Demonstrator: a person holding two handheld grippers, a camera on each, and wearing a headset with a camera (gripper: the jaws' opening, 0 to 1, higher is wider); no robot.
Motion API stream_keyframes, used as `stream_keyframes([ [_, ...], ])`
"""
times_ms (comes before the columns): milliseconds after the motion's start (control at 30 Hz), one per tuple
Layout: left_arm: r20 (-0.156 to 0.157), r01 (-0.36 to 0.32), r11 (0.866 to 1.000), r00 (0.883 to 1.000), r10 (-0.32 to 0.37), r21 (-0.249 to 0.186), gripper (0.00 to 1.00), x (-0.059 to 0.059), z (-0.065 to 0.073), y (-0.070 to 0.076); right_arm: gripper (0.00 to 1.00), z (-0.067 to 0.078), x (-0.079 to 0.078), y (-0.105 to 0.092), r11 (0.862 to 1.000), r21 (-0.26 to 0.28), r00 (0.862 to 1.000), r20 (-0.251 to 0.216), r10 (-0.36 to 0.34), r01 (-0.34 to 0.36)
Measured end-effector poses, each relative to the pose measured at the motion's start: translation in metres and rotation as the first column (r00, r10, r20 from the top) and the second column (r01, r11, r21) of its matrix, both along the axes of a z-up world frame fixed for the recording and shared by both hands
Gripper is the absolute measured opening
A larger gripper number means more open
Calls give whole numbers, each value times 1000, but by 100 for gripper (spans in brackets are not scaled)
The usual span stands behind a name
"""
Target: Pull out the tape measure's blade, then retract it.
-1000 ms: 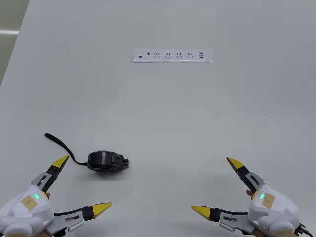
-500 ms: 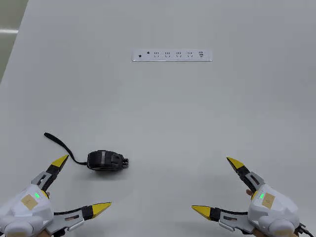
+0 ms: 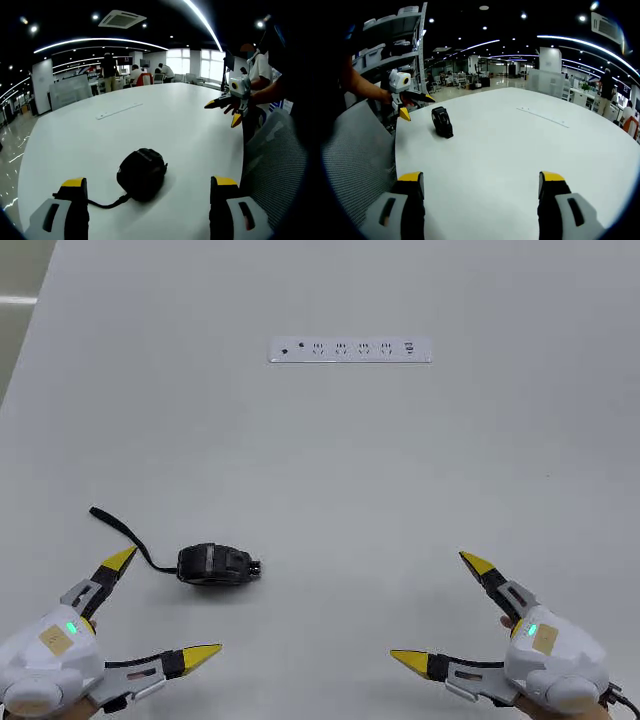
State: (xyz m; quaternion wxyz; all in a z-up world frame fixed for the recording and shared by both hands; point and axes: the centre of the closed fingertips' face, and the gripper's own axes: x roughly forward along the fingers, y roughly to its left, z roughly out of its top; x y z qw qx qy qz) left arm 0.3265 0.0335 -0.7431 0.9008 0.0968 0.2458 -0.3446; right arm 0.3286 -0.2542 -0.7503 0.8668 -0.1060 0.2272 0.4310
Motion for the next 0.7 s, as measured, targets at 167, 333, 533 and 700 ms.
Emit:
stream_keyframes([
  [167,-9,29,999,1000,-29,15,98,3,0,0,96,1,3,1,1000,-6,1000,-1,18,-18],
  [333,-18,58,998,998,-58,28,96,6,-2,1,94,1,7,3,999,-7,999,-9,41,-41],
  [533,-29,91,994,996,-90,54,89,13,-1,0,91,2,12,7,998,-6,997,-16,69,-69],
  [700,-40,125,990,992,-123,58,84,19,2,-3,86,1,14,12,994,-15,994,-17,111,-112],
])
